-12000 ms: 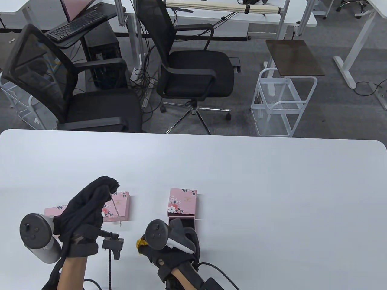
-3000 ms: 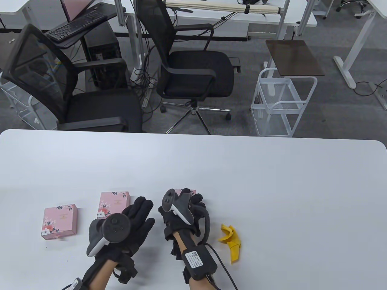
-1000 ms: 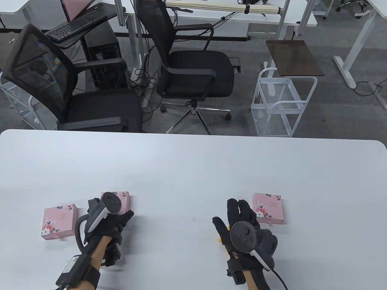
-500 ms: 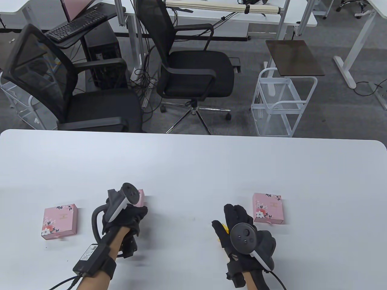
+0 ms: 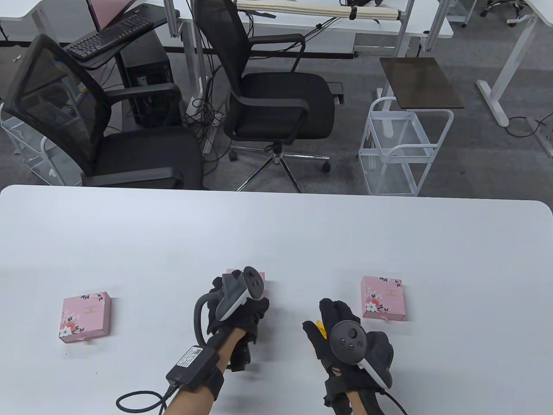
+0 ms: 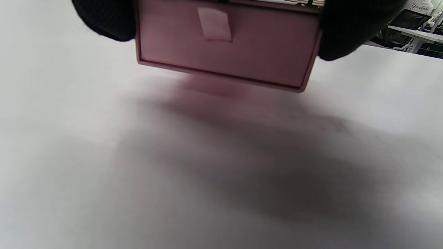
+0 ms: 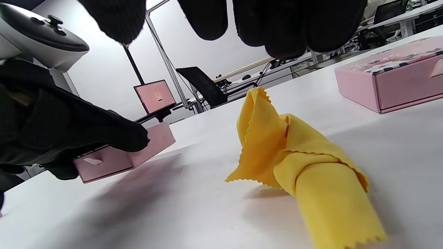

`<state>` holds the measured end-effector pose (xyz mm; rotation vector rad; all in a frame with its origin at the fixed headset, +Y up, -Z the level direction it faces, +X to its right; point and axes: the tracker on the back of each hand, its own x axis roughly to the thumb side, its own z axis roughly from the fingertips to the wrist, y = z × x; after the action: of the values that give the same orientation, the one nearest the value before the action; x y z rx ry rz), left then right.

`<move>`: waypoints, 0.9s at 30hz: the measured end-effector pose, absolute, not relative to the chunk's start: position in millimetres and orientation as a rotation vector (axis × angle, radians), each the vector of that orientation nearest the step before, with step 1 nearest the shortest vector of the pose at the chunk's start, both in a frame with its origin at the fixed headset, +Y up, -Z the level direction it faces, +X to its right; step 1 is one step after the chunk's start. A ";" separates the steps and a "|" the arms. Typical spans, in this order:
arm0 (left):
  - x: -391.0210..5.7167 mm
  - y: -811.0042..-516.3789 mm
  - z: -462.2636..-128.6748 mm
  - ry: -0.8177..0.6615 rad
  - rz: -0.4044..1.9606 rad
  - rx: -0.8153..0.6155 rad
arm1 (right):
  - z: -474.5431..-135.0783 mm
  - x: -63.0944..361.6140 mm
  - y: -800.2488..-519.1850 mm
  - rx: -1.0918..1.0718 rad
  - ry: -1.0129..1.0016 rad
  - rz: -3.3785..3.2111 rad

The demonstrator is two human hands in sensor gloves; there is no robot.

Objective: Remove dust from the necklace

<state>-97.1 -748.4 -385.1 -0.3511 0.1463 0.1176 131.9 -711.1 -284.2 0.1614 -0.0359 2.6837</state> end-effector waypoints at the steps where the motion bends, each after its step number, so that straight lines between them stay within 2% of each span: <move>1: -94.5 -750.4 -384.7 0.143 0.120 -0.353 | -284.6 131.4 -711.4 0.163 -0.028 2.688; 10: -85.5 -766.9 -372.9 0.073 0.098 -0.371 | -285.6 130.6 -712.4 0.161 -0.018 2.694; 13: -97.7 -761.6 -368.1 0.039 0.139 -0.361 | -285.8 128.1 -713.9 0.161 -0.022 2.707; 19: -148.8 -747.3 -352.4 -0.045 0.289 -0.256 | -283.7 111.8 -711.7 0.182 -0.086 2.638; 22: -164.7 -746.8 -345.7 -0.074 0.302 -0.172 | -290.1 97.3 -717.9 0.214 0.028 2.561; 27: -169.4 -753.2 -338.1 -0.231 0.272 -0.161 | -307.6 65.4 -736.3 0.213 0.322 2.529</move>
<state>-169.4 -753.2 -338.1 -0.1614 -0.2307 0.2717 65.4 -736.3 -307.6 0.2134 0.3217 2.5287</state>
